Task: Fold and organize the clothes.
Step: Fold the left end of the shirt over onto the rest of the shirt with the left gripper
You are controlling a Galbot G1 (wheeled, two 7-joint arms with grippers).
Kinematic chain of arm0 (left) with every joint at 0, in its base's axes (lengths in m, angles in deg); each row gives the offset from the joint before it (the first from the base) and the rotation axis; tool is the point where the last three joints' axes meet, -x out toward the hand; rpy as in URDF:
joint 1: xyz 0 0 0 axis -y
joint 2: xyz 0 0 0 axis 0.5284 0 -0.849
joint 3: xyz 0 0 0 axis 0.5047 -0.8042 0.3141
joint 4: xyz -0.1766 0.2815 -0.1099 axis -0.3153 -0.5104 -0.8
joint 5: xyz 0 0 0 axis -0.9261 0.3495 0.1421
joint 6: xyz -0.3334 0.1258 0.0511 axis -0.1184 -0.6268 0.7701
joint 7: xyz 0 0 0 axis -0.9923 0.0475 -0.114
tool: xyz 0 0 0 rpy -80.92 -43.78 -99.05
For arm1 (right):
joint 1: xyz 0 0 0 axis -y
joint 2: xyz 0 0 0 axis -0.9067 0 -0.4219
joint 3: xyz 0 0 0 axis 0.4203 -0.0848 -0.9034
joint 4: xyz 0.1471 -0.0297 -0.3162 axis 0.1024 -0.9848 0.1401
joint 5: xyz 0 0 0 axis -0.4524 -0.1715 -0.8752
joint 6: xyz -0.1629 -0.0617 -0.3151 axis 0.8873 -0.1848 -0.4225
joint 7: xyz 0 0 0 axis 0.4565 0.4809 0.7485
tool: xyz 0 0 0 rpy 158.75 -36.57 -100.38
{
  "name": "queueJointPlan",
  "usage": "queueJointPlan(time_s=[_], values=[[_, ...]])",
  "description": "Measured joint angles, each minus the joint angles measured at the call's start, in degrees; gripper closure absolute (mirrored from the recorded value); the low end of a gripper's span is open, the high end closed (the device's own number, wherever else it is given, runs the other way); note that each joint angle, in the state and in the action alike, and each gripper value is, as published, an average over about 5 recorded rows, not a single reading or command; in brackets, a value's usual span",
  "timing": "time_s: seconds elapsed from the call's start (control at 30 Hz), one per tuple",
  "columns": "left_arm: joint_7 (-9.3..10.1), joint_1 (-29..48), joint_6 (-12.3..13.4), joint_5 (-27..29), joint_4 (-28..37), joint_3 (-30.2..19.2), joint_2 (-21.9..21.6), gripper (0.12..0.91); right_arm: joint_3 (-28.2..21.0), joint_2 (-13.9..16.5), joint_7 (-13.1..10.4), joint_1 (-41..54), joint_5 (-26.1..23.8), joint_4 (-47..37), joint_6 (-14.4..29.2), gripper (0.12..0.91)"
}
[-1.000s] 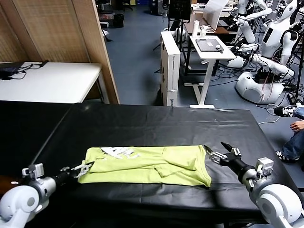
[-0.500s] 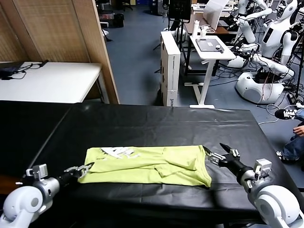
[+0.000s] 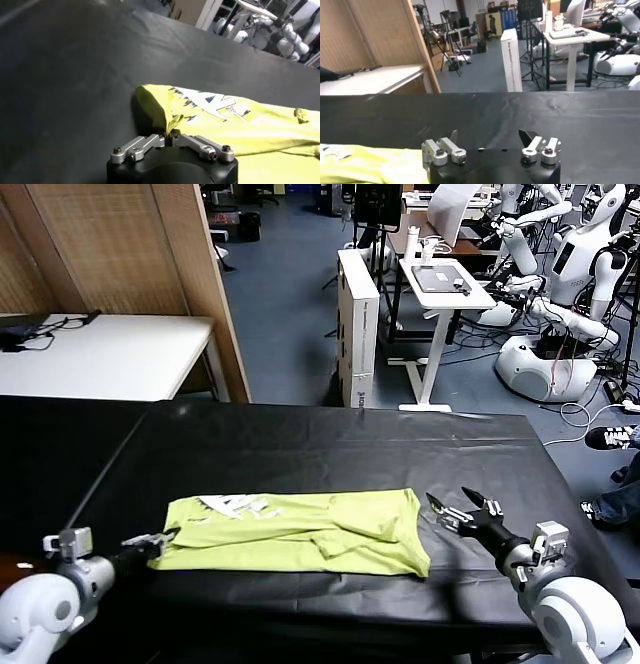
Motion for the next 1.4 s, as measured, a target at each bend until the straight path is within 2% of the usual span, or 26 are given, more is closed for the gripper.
queueJointPlan(time_s=[0.1, 0.2, 0.3, 0.47, 0.6, 0.83, 1.17, 1.4], values=[[-0.18, -1.45, 0.01, 3.21, -0.12, 2.66, -2.75, 0.849, -0.58, -0.58, 0.01, -0.38, -0.84, -0.01, 0.19, 0.118], [0.44, -2.53, 0.02, 4.73, -1.00, 4.93, -4.27, 0.849, -0.89, -1.05, 0.05, -0.88, -1.52, 0.04, 0.80, 0.118], [2.11, -3.04, 0.02, 3.28, -2.94, 5.81, -4.38, 0.849, -0.50, -1.37, 0.16, -1.77, -1.88, 0.11, 2.71, 0.118], [6.08, -2.30, 0.04, -2.96, -8.61, 4.23, -2.26, 0.849, 0.68, -1.80, 1.07, -4.11, -2.22, 0.38, 6.91, 0.118], [8.11, -0.52, 0.06, -7.40, -12.89, 0.50, 0.67, 0.849, 2.16, -2.47, 1.78, -6.59, -3.39, 0.74, 8.22, 0.118], [8.79, 3.71, 0.08, -10.19, -16.39, -9.81, 4.62, 0.849, 5.20, -4.01, 1.94, -10.54, -4.93, 2.21, 8.63, 0.118], [10.89, 12.91, 0.10, -11.81, -14.80, -25.10, 8.93, 0.849, 6.24, -6.22, 1.85, -13.10, -7.03, 3.49, 8.64, 0.118], [11.48, 17.67, 0.10, -11.52, -13.30, -30.70, 12.03, 0.849, 6.12, -6.60, 1.70, -13.45, -7.45, 3.48, 8.50, 0.118]])
